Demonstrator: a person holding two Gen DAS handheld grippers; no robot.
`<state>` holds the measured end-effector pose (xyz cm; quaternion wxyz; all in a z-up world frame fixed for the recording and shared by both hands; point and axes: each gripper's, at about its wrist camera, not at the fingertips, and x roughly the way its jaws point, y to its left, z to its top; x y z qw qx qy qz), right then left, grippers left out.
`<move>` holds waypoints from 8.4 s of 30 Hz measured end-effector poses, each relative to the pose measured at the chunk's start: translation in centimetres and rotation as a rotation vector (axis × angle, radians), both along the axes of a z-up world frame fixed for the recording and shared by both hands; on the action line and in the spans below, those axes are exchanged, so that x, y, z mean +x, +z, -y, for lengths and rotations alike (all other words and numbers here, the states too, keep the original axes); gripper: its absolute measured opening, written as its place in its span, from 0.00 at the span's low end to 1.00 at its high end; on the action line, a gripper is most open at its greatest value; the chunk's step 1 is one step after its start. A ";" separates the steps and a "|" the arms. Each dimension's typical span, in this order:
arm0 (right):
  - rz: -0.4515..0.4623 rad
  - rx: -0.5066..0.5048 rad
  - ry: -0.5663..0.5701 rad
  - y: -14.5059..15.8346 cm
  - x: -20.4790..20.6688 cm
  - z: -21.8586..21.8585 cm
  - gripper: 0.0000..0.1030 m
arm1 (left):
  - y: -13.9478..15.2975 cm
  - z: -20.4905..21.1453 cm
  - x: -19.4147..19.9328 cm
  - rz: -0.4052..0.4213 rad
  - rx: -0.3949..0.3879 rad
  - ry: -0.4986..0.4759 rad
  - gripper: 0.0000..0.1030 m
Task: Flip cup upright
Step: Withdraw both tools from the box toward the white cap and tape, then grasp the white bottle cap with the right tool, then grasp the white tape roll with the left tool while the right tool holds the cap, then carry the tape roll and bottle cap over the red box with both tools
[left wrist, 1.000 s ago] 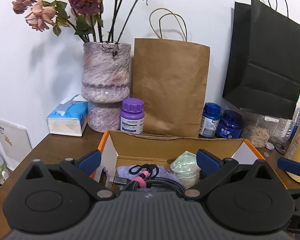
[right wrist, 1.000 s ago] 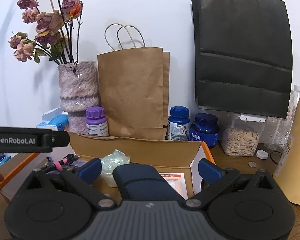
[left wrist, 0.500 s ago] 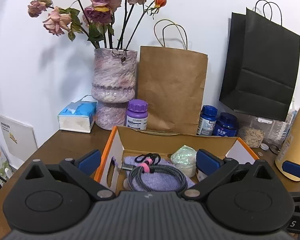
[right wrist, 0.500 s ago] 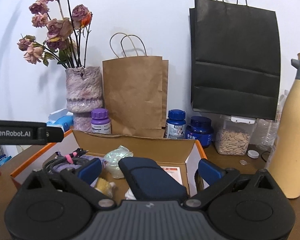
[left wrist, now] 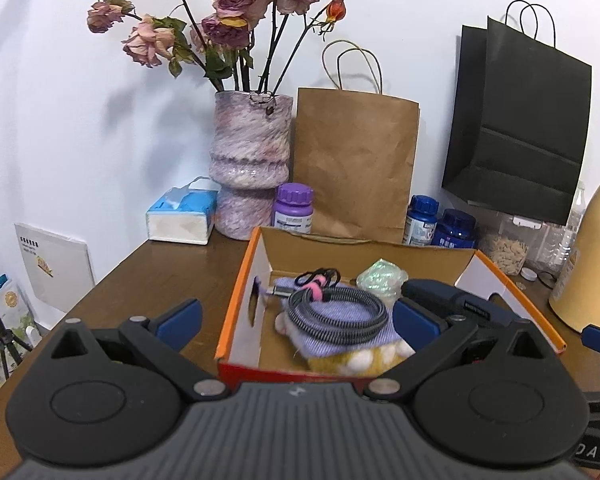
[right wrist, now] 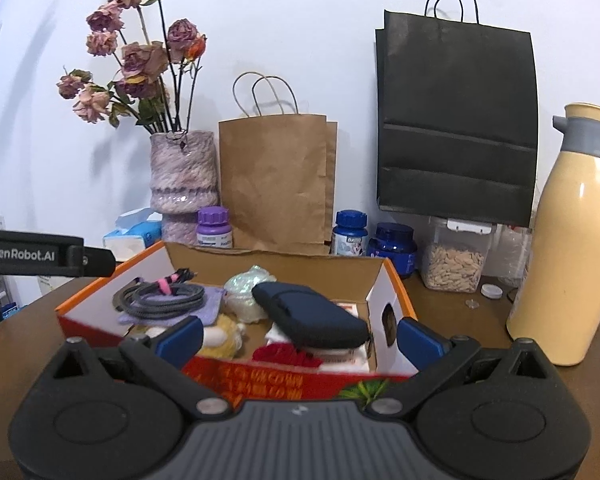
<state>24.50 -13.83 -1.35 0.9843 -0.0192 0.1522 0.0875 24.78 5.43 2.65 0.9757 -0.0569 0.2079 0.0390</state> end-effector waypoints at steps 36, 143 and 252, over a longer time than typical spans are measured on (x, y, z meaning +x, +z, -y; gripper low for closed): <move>-0.106 -0.044 0.047 -4.4 -7.0 -2.3 0.80 | -3.7 -3.1 -7.0 -0.070 -0.035 -0.038 1.00; -0.007 0.100 -0.056 -1.2 -3.8 15.0 0.38 | -6.6 19.8 1.1 -0.158 0.062 -0.062 1.00; 0.085 0.051 0.072 0.9 5.7 -2.6 0.38 | 0.6 2.0 6.3 0.099 0.014 0.026 0.53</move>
